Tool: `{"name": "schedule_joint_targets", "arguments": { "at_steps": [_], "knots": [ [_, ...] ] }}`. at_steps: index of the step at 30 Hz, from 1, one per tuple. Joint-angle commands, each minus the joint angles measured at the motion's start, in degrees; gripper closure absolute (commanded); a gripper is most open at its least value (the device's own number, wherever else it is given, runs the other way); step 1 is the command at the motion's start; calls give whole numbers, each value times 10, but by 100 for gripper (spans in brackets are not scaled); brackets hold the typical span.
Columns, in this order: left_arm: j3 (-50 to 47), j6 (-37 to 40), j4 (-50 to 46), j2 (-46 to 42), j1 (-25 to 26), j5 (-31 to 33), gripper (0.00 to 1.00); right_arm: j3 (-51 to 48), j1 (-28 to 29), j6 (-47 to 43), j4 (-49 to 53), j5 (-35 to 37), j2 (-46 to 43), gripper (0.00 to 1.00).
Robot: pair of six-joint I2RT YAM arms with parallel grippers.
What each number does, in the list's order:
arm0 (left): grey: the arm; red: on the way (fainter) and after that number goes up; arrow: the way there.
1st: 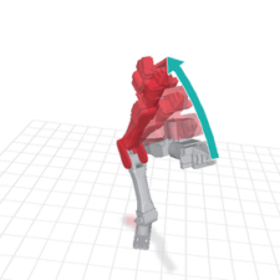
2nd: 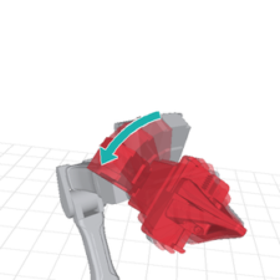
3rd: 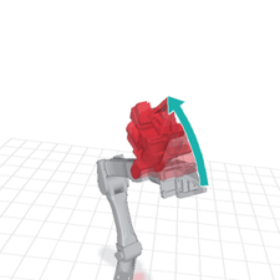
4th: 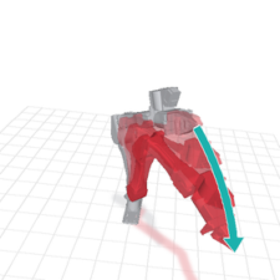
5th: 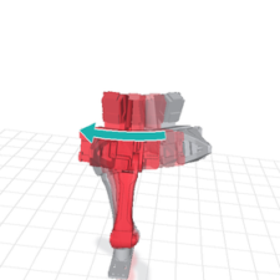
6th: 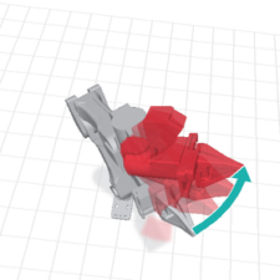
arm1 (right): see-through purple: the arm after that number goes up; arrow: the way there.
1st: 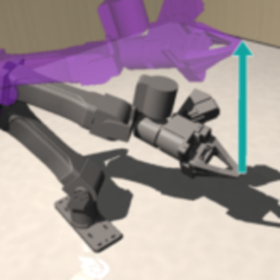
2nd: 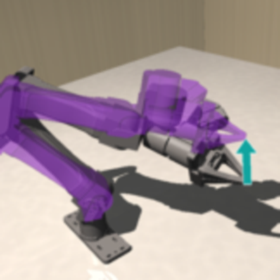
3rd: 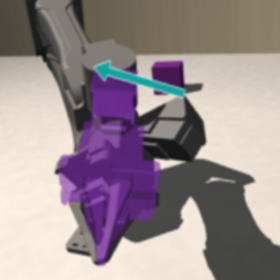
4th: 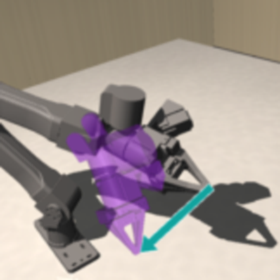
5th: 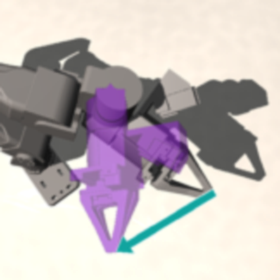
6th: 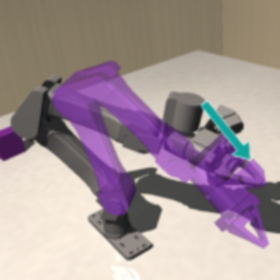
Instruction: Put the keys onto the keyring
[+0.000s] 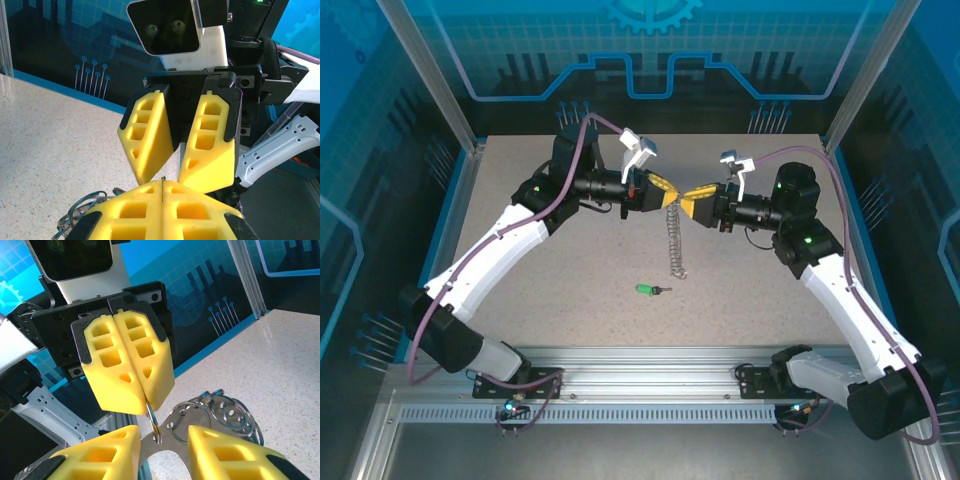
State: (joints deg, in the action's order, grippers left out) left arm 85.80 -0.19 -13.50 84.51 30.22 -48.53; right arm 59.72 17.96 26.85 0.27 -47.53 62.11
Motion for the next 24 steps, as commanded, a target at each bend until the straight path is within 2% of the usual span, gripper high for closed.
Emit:
{"name": "schedule_joint_targets", "arguments": {
  "at_steps": [1, 11, 21, 24],
  "knots": [
    [15, 3, 6, 3, -3, -20, 100, 22, 1, -29, 28, 22, -24, 67],
    [12, 4, 6, -4, -2, -21, 100, 25, -12, -4, 1, 6, -31, 68],
    [15, 1, 3, -8, -2, -21, 100, 34, 16, 5, -21, 1, -7, 69],
    [15, 2, 3, -11, -3, -21, 100, 37, 24, 2, -21, 2, 1, 73]
  ]
}}
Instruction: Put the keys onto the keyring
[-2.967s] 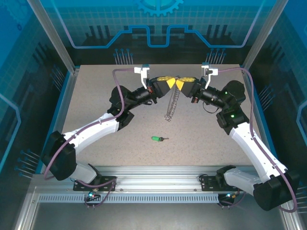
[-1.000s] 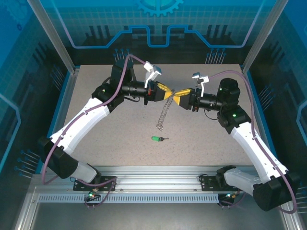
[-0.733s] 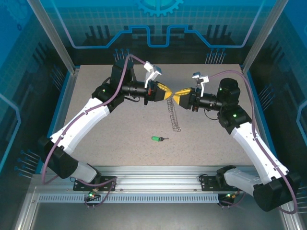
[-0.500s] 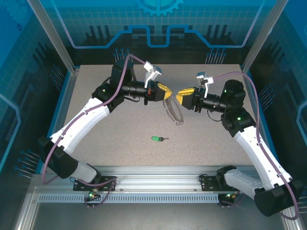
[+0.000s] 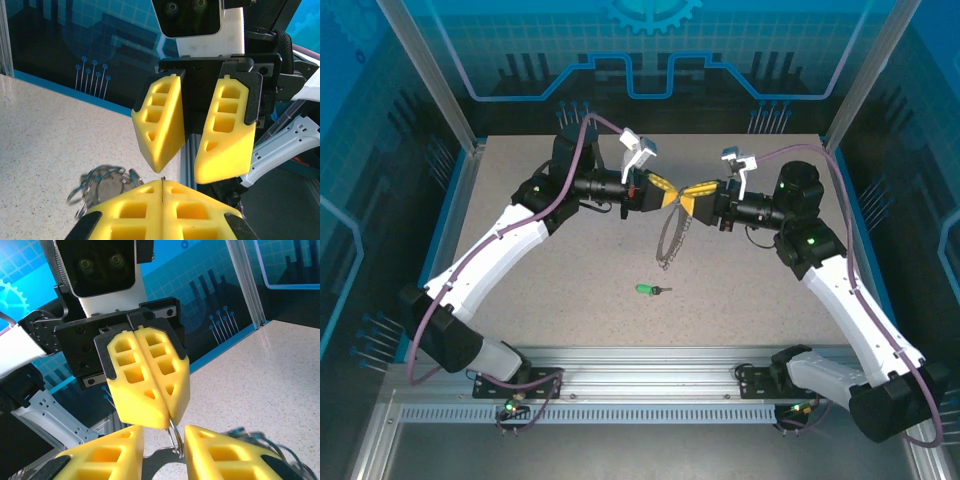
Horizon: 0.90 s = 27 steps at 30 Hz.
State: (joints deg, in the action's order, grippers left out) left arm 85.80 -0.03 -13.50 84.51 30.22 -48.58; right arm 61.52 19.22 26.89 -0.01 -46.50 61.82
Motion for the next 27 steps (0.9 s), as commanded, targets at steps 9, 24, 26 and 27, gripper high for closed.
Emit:
{"name": "schedule_joint_targets", "arguments": {
  "at_steps": [9, 24, 26, 27],
  "knots": [
    [15, -2, 8, -11, -2, -20, 100, 14, 18, -11, -8, -4, 7, 96],
    [-179, -206, 302, -115, -3, 180, 50, -9, 6, 17, -74, 33, 2, 100],
    [-208, -236, 341, -125, -3, 191, 49, -14, 6, 32, -97, 36, 2, 100],
    [-220, -251, 361, -129, -3, 191, 49, -17, 6, 40, -112, 38, 1, 100]
  ]
}}
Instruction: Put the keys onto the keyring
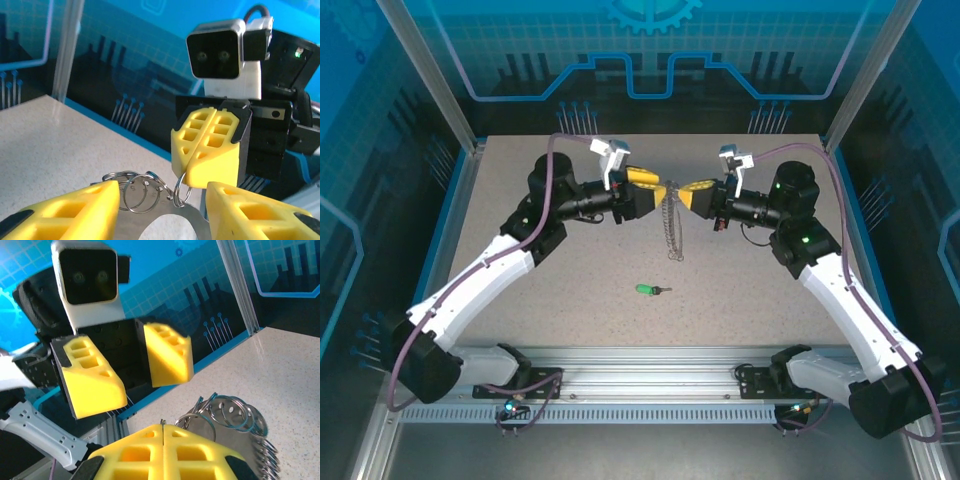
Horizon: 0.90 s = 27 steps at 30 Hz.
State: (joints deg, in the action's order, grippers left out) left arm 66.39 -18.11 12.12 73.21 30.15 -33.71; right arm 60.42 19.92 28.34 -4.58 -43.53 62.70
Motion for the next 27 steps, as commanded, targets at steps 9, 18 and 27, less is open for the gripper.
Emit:
{"name": "schedule_joint_targets", "arguments": {
  "at_steps": [9, 18, 27],
  "knots": [
    [-63, -150, 221, 0, 7, 15, 54, -20, 2, 91, -159, 28, -6, 100],
    [-45, -144, 224, 23, 35, 8, 57, -22, 13, 95, -162, 35, -6, 100],
    [-33, -147, 239, 38, 44, 9, 60, -29, 15, 94, -157, 38, -9, 100]
  ]
}}
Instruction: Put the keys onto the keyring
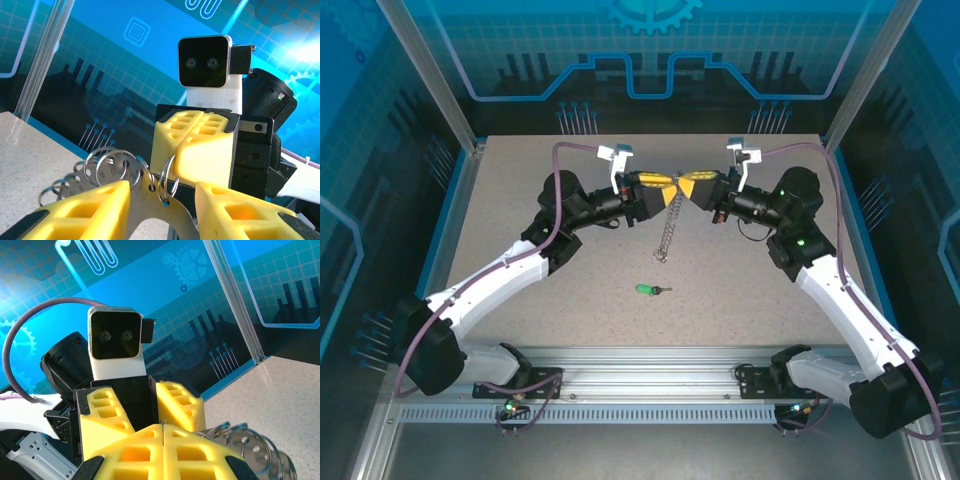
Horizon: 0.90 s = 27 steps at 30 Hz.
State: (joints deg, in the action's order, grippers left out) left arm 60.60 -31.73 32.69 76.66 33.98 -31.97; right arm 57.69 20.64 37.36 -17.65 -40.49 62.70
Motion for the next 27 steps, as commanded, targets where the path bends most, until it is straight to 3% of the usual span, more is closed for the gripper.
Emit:
{"name": "schedule_joint_targets", "arguments": {
  "at_steps": [1, 4, 11, 23, 27],
  "knots": [
    [25, -11, 37, 4, 6, -6, 60, -2, 8, 1, -24, 7, -10, 100],
    [26, -13, 47, 9, 7, -3, 62, -6, 8, 0, -21, 9, -12, 100],
    [33, -17, 51, 18, 12, -8, 79, -11, 8, -6, -13, 14, -19, 100],
    [12, -13, 47, 6, 15, -4, 70, -16, -1, -9, -5, 23, -27, 100],
    [7, -12, 45, 4, 15, -4, 74, -20, -6, -5, -8, 23, -30, 100]
  ]
}}
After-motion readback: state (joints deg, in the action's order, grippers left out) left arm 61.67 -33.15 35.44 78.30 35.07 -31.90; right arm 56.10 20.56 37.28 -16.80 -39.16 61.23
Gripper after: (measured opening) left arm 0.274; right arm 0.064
